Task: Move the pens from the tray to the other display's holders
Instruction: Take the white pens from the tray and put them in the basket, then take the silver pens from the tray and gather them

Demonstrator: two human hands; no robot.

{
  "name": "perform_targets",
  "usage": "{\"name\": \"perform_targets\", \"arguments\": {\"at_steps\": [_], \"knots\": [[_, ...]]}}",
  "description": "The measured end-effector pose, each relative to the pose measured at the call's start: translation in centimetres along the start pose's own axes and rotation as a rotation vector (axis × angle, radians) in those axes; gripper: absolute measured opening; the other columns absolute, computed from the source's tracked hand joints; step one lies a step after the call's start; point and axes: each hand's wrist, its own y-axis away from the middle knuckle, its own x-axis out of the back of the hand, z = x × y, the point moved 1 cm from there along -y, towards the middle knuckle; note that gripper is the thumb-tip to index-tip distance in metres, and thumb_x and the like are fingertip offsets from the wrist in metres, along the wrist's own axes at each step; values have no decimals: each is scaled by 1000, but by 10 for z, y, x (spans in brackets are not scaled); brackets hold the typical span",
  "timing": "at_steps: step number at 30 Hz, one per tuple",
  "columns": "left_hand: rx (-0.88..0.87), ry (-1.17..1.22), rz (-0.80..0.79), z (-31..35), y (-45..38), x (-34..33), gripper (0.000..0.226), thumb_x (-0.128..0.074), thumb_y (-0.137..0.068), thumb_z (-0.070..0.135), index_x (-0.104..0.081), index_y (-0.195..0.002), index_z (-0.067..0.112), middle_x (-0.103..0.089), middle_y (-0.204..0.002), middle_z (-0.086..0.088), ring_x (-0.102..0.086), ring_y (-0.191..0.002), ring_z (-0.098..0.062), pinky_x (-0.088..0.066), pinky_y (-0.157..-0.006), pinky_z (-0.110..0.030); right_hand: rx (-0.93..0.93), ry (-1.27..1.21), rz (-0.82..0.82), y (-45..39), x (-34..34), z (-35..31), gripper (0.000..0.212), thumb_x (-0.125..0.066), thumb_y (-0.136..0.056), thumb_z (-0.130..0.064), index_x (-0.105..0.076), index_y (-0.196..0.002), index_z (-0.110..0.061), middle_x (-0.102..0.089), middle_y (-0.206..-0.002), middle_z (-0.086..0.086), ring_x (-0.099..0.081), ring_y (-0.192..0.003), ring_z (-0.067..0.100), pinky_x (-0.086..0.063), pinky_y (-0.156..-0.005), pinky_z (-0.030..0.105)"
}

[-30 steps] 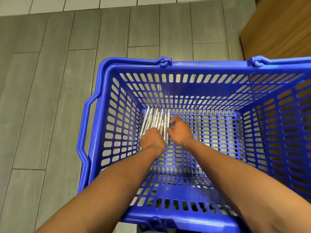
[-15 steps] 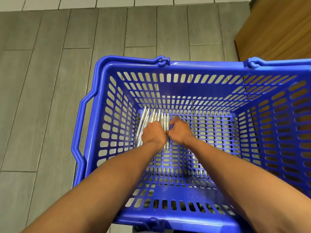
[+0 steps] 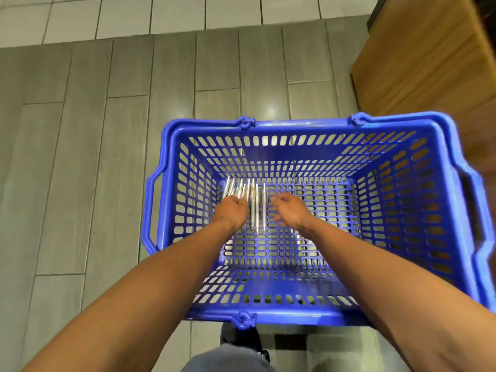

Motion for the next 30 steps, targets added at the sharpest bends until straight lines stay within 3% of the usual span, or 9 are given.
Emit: {"name": "perform_targets", "arguments": {"at_steps": [3, 5, 7, 8, 12, 17, 20, 27, 30], "knots": [[24, 88, -10, 15, 44, 28, 44, -34, -108, 31, -55, -134, 3, -64, -123, -20, -62, -109, -34, -50, -100, -48, -65, -128, -19, 45, 22, -17, 24, -39, -103, -28, -54, -119, -19, -63, -116, 14, -62, -106, 36, -56, -78, 37], [49, 162, -20, 35, 83, 49, 39, -34, -108, 23, -57, -129, 1, -66, -114, -19, -62, -90, -28, -55, -81, -39, -87, -188, -2, 83, 39, -34, 27, -39, -103, -29, -54, -122, -17, -64, -117, 10, -65, -96, 27, -55, -81, 38], [88, 300, -60, 61, 131, 71, 33, -35, -106, 14, -58, -125, -2, -64, -97, -18, -52, -67, -21, -41, -58, -30, -108, -244, 16, 130, 57, -57, 31, -37, -103, -27, -55, -126, -17, -63, -114, 6, -64, -85, 21, -51, -75, 34], [102, 354, -74, 76, 158, 83, 30, -35, -105, 10, -59, -119, -1, -61, -86, -15, -47, -61, -18, -34, -54, -28, -116, -281, 19, 156, 67, -69, 32, -37, -102, -25, -56, -126, -17, -63, -110, 6, -62, -79, 19, -48, -73, 33], [91, 423, -124, 144, 279, 131, 21, -37, -102, 8, -57, -97, 7, -52, -79, -9, -42, -59, -16, -29, -55, -28, -140, -446, 35, 278, 114, -119, 31, -39, -101, -23, -58, -124, -17, -62, -100, 5, -57, -66, 15, -41, -63, 27], [63, 440, -213, 230, 425, 168, 17, -38, -104, 14, -55, -109, 10, -57, -85, -9, -47, -63, -16, -32, -53, -23, -140, -695, 75, 441, 176, -168, 18, -41, -100, -21, -58, -103, -18, -60, -80, 2, -59, -49, 11, -43, -44, 17], [13, 458, -278, 275, 495, 173, 23, -37, -106, 22, -57, -108, 10, -62, -84, -6, -52, -66, -17, -36, -59, -24, -103, -852, 114, 526, 212, -184, 20, -39, -100, -23, -57, -94, -17, -63, -64, -1, -57, -43, 10, -45, -46, 20], [-164, 406, -480, 367, 617, 153, 30, -40, -105, 30, -67, -105, 16, -74, -89, -1, -67, -70, -13, -51, -63, -25, 71, -1048, 459, 714, 288, -170, 28, -40, -101, -27, -60, -108, -10, -69, -84, 4, -63, -60, 13, -50, -50, 24], [-224, 330, -640, 395, 662, 125, 33, -39, -106, 31, -67, -110, 15, -77, -93, -2, -72, -75, -15, -56, -63, -24, 84, -1163, 639, 786, 305, -142, 34, -38, -103, -29, -62, -112, -7, -71, -101, 15, -64, -81, 28, -53, -70, 37]]}}
